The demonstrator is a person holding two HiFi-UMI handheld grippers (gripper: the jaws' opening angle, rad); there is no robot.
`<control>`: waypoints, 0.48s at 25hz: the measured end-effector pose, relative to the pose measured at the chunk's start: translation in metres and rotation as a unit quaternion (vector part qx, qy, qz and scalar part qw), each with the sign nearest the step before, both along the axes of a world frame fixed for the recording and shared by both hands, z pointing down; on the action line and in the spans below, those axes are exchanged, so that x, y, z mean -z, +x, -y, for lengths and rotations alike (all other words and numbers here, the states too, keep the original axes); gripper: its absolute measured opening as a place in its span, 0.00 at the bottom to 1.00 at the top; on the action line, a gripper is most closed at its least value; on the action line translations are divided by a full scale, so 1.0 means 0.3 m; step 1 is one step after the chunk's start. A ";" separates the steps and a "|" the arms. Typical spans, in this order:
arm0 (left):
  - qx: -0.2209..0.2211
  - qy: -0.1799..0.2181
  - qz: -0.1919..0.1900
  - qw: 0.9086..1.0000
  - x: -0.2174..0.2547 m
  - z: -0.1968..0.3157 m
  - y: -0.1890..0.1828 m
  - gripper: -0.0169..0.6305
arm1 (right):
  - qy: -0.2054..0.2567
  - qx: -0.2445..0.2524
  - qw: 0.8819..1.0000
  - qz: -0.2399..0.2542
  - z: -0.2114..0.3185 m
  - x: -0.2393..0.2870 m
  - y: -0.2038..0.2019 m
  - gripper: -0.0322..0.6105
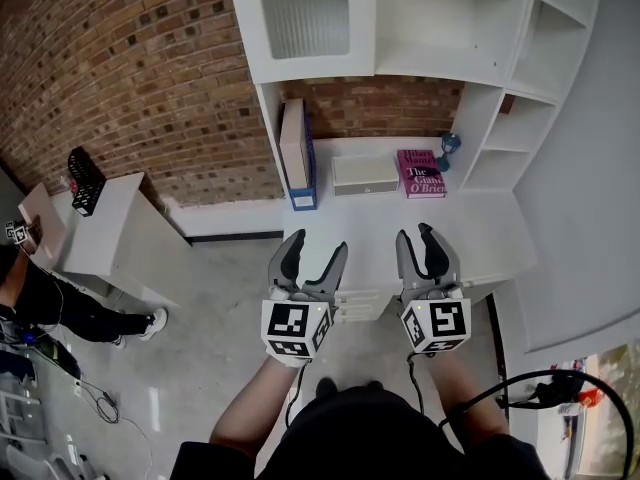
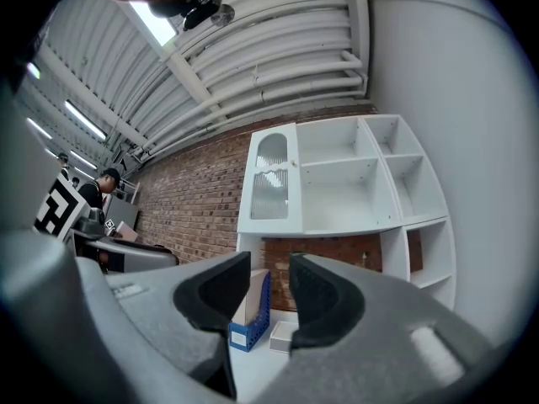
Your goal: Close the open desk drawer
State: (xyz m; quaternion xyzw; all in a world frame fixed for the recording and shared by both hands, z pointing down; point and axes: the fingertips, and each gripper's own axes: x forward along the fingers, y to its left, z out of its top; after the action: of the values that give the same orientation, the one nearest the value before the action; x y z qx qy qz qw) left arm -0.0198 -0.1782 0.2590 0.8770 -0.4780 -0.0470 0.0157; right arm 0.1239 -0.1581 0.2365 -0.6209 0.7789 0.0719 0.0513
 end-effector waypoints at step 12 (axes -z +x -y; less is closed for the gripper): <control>-0.007 -0.010 -0.002 1.000 -0.010 0.037 0.002 0.49 | -0.001 0.010 1.000 -0.008 0.035 -0.004 -0.018 0.27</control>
State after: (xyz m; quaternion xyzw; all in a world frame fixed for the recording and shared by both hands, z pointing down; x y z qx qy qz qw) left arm -0.0192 -0.1892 0.2621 0.8800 -0.4723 -0.0440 0.0260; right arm 0.1184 -0.1685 0.2378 -0.6127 0.7853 0.0757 0.0458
